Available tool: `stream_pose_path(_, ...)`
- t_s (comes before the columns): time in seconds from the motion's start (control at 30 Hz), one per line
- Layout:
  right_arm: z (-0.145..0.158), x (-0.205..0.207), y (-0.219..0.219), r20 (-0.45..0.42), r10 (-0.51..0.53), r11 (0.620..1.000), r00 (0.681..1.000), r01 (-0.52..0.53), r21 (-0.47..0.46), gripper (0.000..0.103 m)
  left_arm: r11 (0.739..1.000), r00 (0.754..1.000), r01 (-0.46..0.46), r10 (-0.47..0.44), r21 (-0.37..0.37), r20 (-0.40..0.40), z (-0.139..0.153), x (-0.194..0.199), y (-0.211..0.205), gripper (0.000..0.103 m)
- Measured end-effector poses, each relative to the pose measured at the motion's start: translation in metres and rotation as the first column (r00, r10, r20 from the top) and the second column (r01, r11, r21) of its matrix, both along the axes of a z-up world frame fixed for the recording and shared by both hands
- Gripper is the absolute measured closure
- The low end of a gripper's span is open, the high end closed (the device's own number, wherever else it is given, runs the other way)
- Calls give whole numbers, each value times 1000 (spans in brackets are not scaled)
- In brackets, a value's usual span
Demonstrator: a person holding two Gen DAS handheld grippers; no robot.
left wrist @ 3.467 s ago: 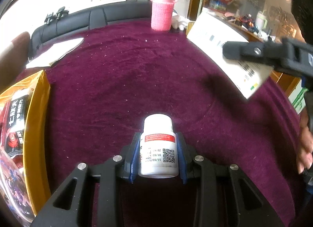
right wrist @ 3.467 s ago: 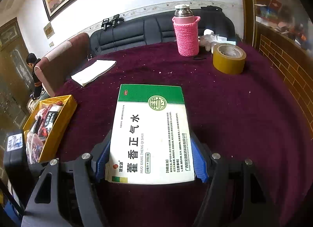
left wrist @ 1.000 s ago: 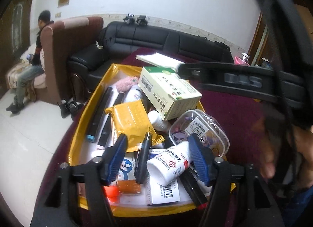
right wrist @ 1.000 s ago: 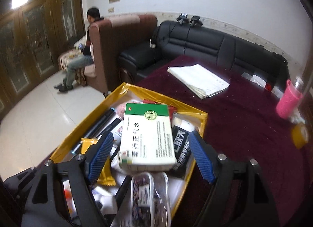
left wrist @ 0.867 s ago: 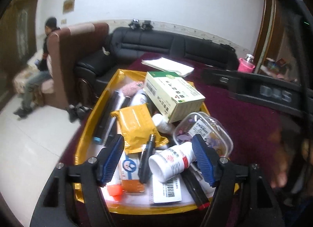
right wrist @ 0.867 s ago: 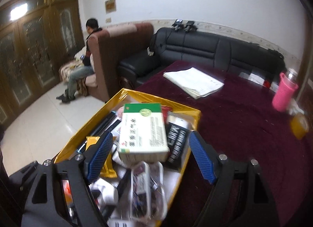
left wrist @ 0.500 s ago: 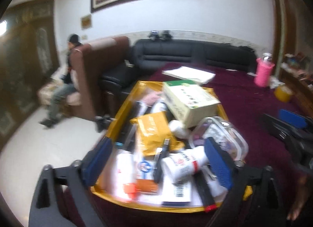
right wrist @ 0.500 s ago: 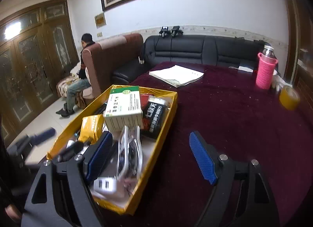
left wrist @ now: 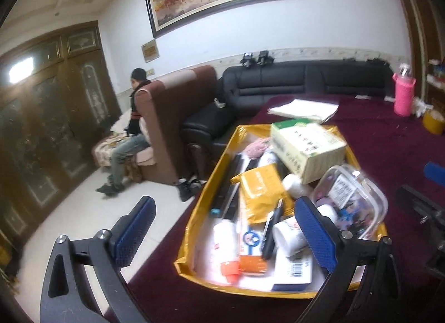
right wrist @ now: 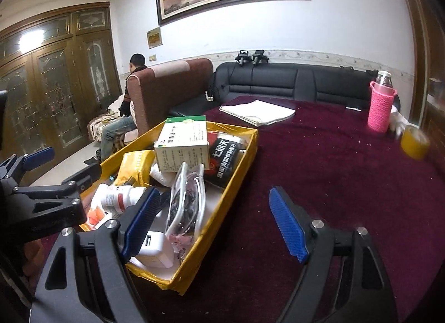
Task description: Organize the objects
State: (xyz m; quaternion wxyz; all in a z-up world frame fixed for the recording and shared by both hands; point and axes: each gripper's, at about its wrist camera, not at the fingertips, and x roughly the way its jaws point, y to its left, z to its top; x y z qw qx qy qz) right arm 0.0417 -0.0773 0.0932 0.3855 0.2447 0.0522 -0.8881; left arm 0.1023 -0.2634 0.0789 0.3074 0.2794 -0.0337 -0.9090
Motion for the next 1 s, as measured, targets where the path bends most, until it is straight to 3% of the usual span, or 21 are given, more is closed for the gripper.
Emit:
stream_pose_path(0.9,-4,6,-5,-29,14,1000,999,-13,10,22,999,1000,8,-8,31,-20,-6,9,-3,5)
stream_pose_path(1.0,-4,7,-5,-30,15,1000,999,-15,9,22,1000,1000,1,-1,7,-24,-6,11,-1,5)
